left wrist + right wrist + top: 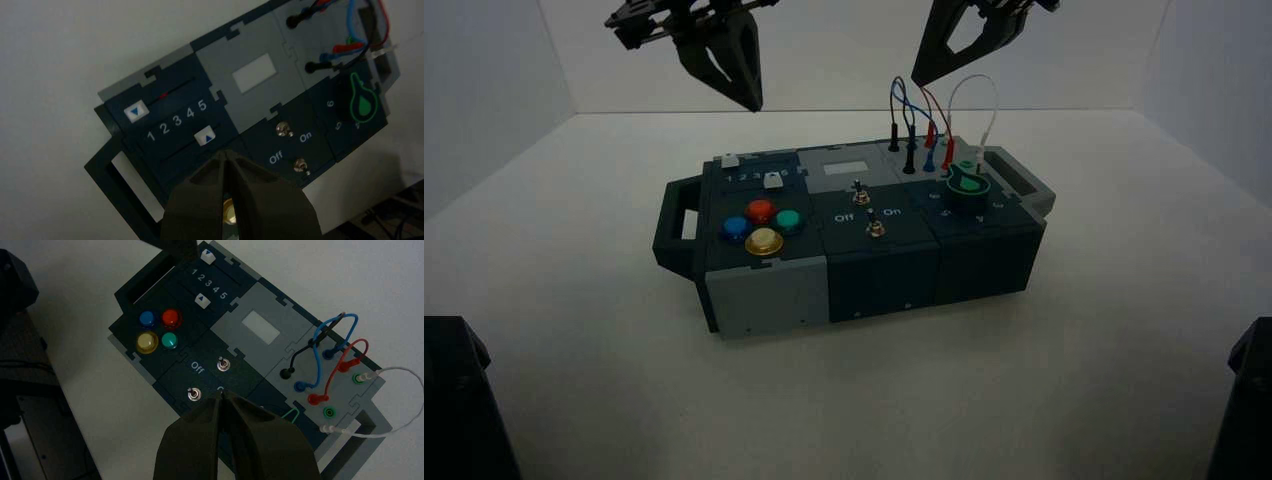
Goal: Move the bottom slider to position 4.
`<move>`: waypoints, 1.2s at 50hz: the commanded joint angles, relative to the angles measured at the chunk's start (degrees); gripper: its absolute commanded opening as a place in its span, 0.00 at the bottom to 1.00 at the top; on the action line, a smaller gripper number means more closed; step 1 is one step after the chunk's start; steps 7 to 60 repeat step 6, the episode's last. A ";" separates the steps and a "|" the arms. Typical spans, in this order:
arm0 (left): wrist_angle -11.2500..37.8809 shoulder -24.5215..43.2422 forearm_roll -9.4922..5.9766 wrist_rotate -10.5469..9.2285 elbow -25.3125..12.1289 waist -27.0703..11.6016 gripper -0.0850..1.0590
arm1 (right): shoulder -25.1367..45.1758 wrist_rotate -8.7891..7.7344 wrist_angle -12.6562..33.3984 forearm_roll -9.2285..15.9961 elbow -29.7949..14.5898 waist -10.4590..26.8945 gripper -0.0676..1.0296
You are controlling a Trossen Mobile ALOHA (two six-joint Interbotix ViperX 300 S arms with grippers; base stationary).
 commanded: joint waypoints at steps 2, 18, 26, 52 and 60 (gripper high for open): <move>0.44 -0.26 0.09 0.26 -2.55 -0.26 0.05 | -0.97 -0.35 0.00 0.09 -1.23 0.35 0.04; 0.70 -0.18 0.09 0.26 -2.90 -0.26 0.05 | -0.97 -0.35 0.00 0.18 -1.32 0.35 0.04; 0.70 -0.18 0.09 0.26 -2.90 -0.26 0.05 | -0.97 -0.35 0.00 0.18 -1.32 0.35 0.04; 0.70 -0.18 0.09 0.26 -2.90 -0.26 0.05 | -0.97 -0.35 0.00 0.18 -1.32 0.35 0.04; 0.70 -0.18 0.09 0.26 -2.90 -0.26 0.05 | -0.97 -0.35 0.00 0.18 -1.32 0.35 0.04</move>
